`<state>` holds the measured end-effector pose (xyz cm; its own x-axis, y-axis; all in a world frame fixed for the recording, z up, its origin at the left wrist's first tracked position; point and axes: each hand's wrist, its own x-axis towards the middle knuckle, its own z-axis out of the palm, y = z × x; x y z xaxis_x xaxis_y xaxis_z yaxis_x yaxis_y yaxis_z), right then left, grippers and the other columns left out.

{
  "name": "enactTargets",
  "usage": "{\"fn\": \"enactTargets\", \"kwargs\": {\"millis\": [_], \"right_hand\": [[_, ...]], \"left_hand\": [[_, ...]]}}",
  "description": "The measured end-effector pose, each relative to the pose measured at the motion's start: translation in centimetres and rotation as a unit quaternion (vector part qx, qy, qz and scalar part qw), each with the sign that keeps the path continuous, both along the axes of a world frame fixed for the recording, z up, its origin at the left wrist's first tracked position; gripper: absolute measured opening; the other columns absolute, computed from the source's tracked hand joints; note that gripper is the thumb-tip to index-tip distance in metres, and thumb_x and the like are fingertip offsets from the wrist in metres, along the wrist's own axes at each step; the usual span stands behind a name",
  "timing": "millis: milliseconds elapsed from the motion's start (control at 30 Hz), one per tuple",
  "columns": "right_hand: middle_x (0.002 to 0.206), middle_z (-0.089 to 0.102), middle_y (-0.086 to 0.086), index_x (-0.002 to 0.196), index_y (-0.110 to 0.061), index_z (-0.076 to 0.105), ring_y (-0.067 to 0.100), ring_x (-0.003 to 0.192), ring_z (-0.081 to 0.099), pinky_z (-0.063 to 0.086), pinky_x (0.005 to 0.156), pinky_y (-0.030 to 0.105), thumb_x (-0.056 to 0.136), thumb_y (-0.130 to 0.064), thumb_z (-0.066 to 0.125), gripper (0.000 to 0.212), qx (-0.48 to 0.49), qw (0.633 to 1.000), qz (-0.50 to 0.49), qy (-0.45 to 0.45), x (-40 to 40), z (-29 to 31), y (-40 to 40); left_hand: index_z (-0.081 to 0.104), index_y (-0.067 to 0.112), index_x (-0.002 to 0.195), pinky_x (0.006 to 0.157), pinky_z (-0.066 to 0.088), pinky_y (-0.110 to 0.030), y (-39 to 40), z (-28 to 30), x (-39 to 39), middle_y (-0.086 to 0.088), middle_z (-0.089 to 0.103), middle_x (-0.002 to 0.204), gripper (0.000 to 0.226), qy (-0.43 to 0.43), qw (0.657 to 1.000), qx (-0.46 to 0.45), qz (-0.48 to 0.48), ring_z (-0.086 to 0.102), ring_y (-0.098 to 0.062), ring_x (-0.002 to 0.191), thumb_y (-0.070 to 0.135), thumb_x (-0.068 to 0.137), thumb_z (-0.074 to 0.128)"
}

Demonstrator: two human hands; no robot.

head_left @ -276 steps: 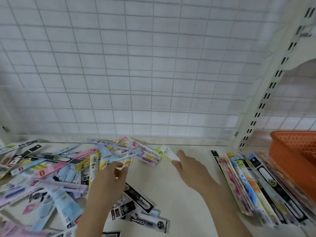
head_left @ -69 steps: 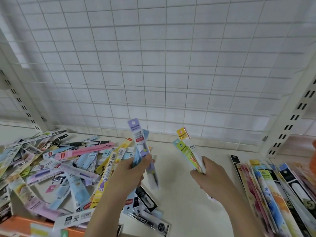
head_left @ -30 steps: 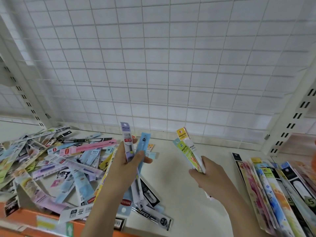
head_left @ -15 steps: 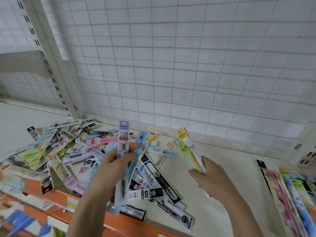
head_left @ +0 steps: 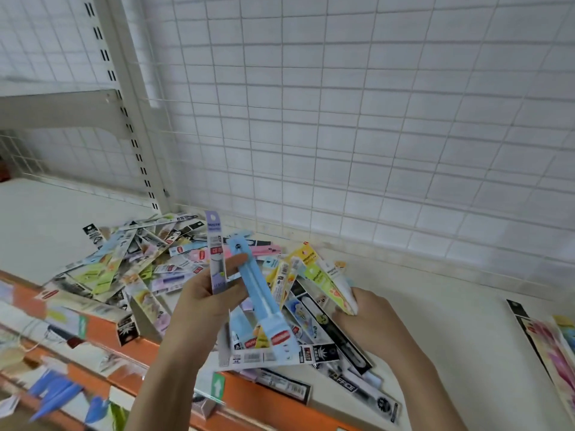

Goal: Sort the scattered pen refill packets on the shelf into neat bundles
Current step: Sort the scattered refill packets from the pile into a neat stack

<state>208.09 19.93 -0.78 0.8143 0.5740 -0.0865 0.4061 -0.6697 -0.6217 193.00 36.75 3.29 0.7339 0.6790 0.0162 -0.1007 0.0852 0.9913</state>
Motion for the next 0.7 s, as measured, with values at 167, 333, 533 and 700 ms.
{"fn": "enactTargets", "kwargs": {"millis": [167, 333, 533, 700], "right_hand": [[0.076, 0.059, -0.007, 0.097, -0.026, 0.057, 0.012, 0.062, 0.055, 0.041, 0.056, 0.026, 0.081, -0.039, 0.062, 0.022, -0.014, 1.0, 0.014, 0.01, -0.4, -0.5, 1.5], [0.074, 0.059, -0.005, 0.093, -0.021, 0.056, 0.013, 0.064, 0.058, 0.043, 0.057, 0.026, 0.075, -0.046, 0.069, 0.033, -0.027, 0.999, -0.008, 0.017, -0.7, -0.9, 2.0], [0.068, 0.056, -0.003, 0.08, -0.022, 0.053, 0.016, 0.057, 0.053, 0.04, 0.054, 0.026, 0.08, -0.029, 0.063, 0.013, -0.028, 0.999, -0.043, 0.019, 0.1, -0.6, 1.0], [0.085, 0.058, -0.001, 0.108, -0.018, 0.053, 0.021, 0.075, 0.058, 0.045, 0.066, 0.03, 0.086, -0.033, 0.059, 0.027, -0.048, 0.995, -0.092, -0.003, 1.1, -0.2, -1.4]], "left_hand": [[0.067, 0.015, 0.082, 0.06, 0.053, -0.016, 1.0, -1.0, -0.1, 0.008, 0.068, 0.058, 0.013, -0.003, 0.999, 0.006, 0.041, 0.065, -0.004, 0.056, 0.004, 0.085, 0.061], [0.061, -0.001, 0.075, 0.05, 0.043, -0.02, 1.3, -0.8, 0.0, -0.001, 0.05, 0.057, 0.033, 0.04, 0.996, 0.038, 0.065, 0.046, -0.016, 0.055, 0.03, 0.086, 0.06], [0.059, 0.001, 0.083, 0.066, 0.039, -0.036, 1.7, -0.2, 0.8, -0.015, 0.053, 0.074, 0.033, 0.11, 0.987, 0.115, 0.02, 0.05, -0.024, 0.069, 0.028, 0.096, 0.045], [0.05, 0.005, 0.092, 0.053, 0.037, -0.026, 1.1, 0.0, 2.5, -0.007, 0.055, 0.073, 0.02, 0.146, 0.976, 0.16, -0.015, 0.045, -0.018, 0.059, 0.016, 0.099, 0.035]]}}
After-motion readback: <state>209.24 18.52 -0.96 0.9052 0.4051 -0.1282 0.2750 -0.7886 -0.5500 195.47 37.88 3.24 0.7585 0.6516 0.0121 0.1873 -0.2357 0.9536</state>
